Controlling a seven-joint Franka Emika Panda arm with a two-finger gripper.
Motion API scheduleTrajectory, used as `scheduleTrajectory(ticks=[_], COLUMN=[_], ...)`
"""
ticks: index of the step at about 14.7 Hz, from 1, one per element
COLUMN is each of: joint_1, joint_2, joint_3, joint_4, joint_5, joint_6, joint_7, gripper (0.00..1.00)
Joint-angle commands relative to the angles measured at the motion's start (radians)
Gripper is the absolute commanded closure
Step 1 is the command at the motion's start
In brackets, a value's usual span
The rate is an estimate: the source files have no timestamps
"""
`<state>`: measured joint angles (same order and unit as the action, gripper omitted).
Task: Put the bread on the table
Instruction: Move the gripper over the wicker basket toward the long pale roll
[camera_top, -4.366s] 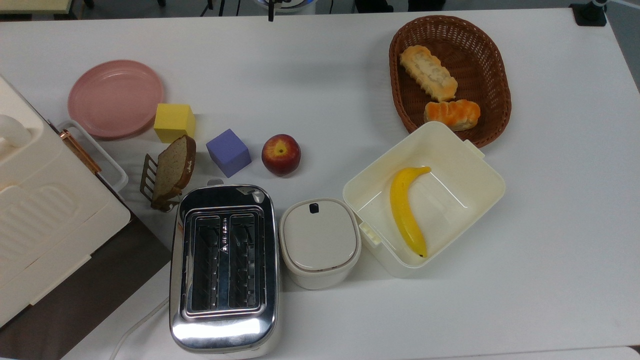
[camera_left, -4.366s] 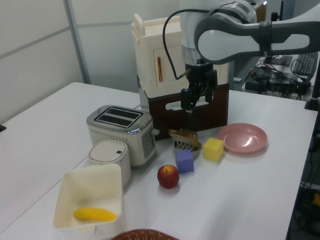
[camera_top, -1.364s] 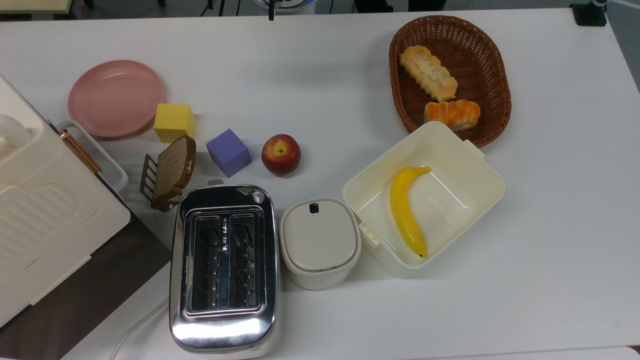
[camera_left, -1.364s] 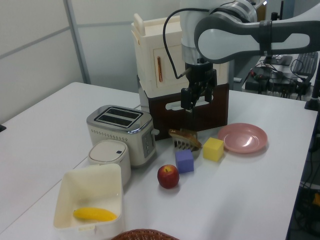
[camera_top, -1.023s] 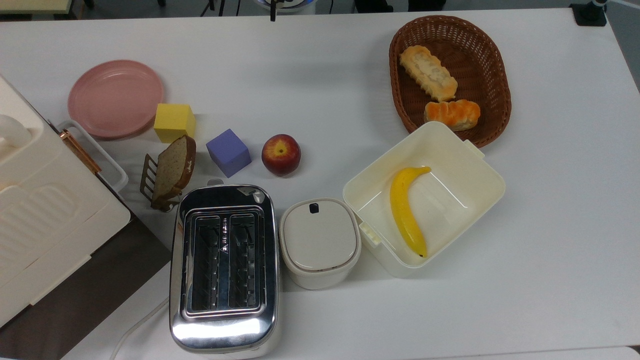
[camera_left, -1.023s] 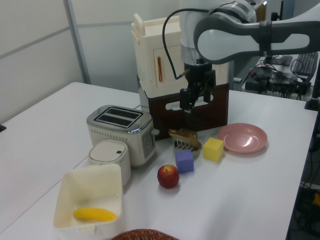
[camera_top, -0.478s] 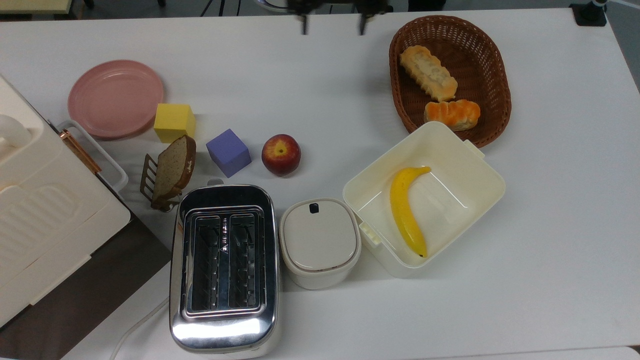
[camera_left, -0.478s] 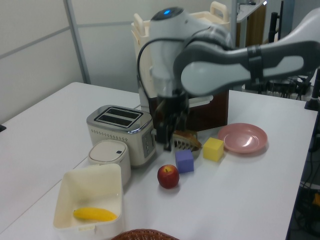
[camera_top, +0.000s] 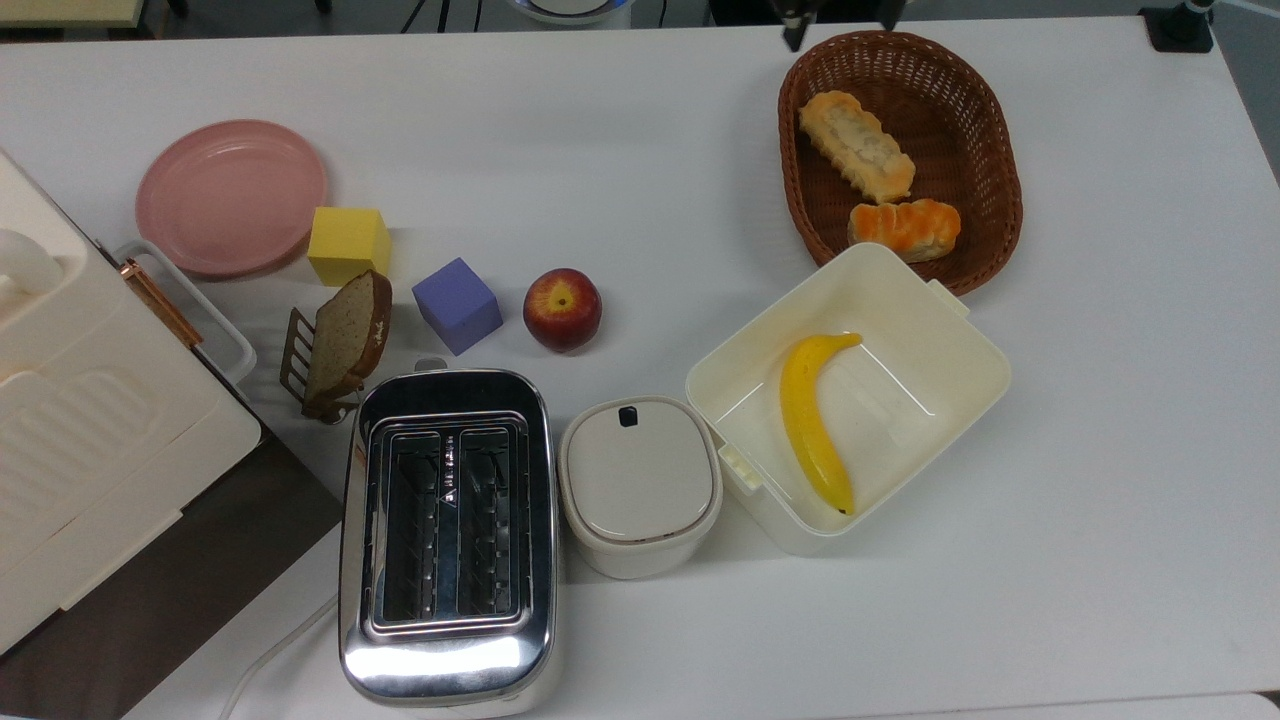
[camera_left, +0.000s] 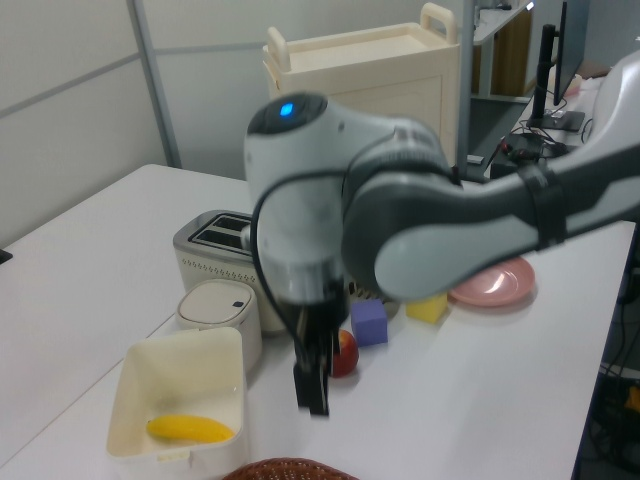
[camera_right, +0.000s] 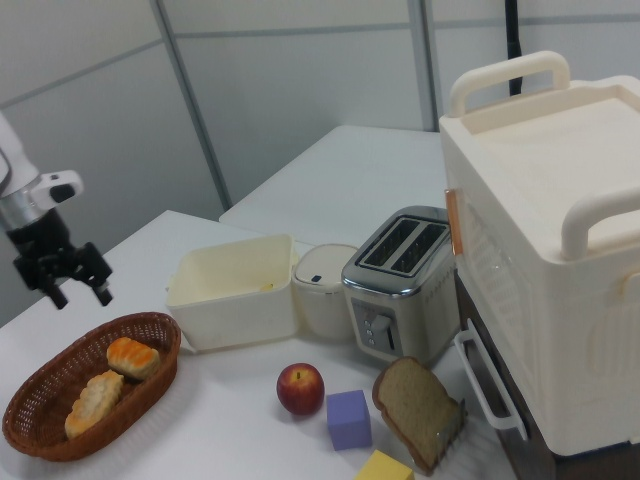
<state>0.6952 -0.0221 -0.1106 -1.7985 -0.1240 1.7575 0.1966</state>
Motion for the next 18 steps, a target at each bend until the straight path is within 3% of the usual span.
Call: scheduleTrajectory(ticks=[1,5,9,18], joint_1=[0.105,0.164,0.167,0.164], joint_2=[0.034,0.112,0.171,0.211], joint_3=[-0.018,-0.017,-0.014,-0.014], joint_4=[-0.029,-0.033,-0.088,-0.167], joint_5=[0.010,0.010,0.009,-0.013], joint_6=[0.016,0.057,0.180,0.264], joint_7=[-0.002,-0.002,0.000,-0.009], gripper=[0.00,0.00,0.00,0.00])
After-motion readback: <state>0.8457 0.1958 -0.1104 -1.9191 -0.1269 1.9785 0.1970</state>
